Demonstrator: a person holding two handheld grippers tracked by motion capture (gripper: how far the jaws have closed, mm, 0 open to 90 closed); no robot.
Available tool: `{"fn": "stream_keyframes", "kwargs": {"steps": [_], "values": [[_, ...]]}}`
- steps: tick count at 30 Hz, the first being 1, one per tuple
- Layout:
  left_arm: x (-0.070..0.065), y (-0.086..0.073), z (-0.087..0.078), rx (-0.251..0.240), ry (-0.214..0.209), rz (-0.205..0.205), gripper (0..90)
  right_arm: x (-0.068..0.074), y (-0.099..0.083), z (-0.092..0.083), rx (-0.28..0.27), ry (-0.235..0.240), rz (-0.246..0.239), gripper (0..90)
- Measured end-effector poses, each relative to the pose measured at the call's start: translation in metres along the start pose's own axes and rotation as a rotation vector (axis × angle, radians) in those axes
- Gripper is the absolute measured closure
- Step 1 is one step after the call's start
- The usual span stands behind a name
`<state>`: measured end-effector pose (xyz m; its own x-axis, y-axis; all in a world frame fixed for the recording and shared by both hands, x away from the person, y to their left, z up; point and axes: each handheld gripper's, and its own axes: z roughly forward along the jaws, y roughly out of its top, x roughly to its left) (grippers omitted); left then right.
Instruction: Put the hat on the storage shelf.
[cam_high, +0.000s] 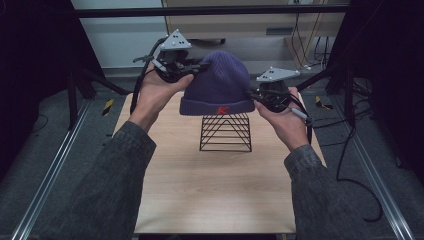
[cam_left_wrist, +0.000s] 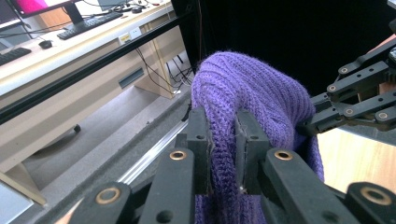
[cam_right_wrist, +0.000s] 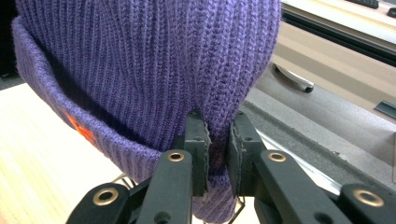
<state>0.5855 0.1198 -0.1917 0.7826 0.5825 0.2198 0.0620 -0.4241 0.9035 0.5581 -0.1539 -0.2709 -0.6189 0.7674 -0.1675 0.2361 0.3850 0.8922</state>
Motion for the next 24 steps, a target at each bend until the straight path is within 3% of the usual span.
{"fn": "stream_keyframes", "kwargs": {"steps": [7, 15, 24], "values": [[0.007, 0.001, 0.013, 0.000, -0.002, -0.002, 78.0, -0.008, -0.002, 0.005, -0.001, -0.034, 0.000, 79.8], [0.014, -0.010, 0.037, 0.001, -0.011, -0.017, 77.9, -0.010, -0.010, 0.012, 0.031, -0.039, 0.002, 79.5], [0.015, -0.013, 0.044, -0.002, -0.016, -0.038, 77.8, -0.015, -0.014, 0.012, 0.044, -0.040, 0.011, 79.7]]}}
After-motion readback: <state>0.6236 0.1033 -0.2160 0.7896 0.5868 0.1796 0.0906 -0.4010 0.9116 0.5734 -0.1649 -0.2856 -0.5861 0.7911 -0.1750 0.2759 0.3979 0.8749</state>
